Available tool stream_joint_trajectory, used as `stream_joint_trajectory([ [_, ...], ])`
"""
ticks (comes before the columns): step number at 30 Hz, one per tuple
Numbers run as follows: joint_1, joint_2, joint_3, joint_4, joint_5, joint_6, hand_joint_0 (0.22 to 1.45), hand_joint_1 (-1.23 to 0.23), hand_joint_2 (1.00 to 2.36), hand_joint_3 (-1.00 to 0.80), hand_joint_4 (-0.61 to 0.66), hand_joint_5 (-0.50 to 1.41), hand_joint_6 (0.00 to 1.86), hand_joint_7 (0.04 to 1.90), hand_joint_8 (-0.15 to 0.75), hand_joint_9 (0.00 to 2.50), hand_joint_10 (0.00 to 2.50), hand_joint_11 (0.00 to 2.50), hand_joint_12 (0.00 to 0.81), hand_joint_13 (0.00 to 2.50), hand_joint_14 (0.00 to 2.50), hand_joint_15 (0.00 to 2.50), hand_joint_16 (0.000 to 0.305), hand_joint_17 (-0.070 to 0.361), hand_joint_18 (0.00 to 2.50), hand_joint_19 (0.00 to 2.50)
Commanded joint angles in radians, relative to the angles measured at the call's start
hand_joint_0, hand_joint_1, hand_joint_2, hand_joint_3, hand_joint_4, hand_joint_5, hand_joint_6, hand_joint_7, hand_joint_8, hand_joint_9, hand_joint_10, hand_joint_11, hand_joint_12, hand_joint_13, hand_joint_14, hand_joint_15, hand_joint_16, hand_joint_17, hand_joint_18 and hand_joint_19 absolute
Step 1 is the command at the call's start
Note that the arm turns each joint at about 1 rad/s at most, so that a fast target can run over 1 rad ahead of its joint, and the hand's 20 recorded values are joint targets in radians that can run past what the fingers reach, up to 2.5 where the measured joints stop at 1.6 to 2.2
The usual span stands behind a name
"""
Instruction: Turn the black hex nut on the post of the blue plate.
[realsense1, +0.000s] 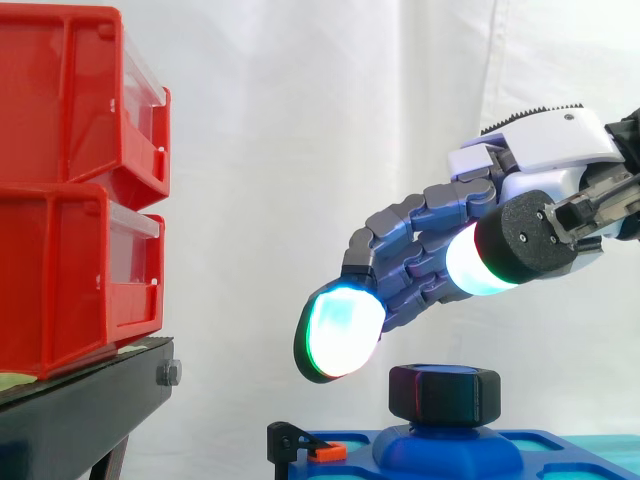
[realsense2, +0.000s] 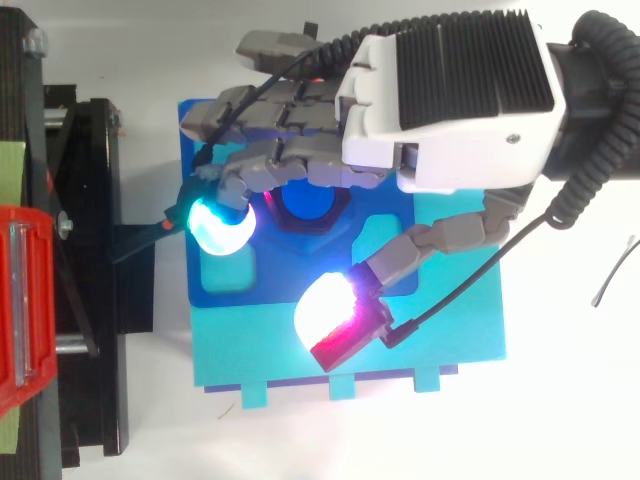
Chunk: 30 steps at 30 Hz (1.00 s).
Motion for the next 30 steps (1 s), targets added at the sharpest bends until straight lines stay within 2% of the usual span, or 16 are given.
stream_joint_trajectory([
  [1,0.001,0.0,-0.004,0.002,0.0,0.001,0.44,-0.58,1.0,-0.5,0.12,-0.26,0.5,0.8,0.202,0.09,0.0,0.0,0.361,0.08,0.0,0.01,0.057,0.128,0.0,0.03],
  [5,0.001,0.0,-0.004,0.008,0.001,-0.002,0.44,-0.54,1.0,-0.5,0.12,-0.25,0.5,0.8,0.204,0.09,0.0,0.0,0.36,0.08,0.0,0.01,0.056,0.126,0.0,0.02],
  [9,0.005,0.0,-0.015,0.01,0.017,-0.004,0.44,-0.48,1.0,-0.5,0.13,-0.25,0.5,0.8,0.207,0.09,0.0,0.0,0.361,0.08,0.0,0.01,0.056,0.126,0.0,0.03],
  [10,0.008,-0.002,-0.033,0.036,0.018,-0.001,0.44,-0.46,1.0,-0.5,0.13,-0.25,0.5,0.8,0.208,0.09,0.0,0.0,0.361,0.08,0.0,0.01,0.056,0.126,0.0,0.03],
  [13,0.011,0.0,-0.047,0.063,0.018,-0.001,0.44,-0.42,1.0,-0.5,0.14,-0.24,0.5,0.79,0.213,0.1,0.0,0.0,0.36,0.08,0.0,0.01,0.056,0.126,0.0,0.03],
  [23,0.011,0.0,-0.047,0.053,0.018,-0.001,0.45,-0.38,1.0,-0.5,0.17,-0.22,0.5,0.78,0.225,0.14,0.0,0.0,0.365,0.11,0.0,0.0,0.056,0.127,0.0,0.01],
  [30,0.001,0.0,-0.047,0.04,0.012,-0.001,0.45,-0.35,1.0,-0.5,0.18,-0.22,0.5,0.8,0.227,0.15,0.0,0.0,0.365,0.11,0.0,0.0,0.056,0.126,0.0,0.01],
])
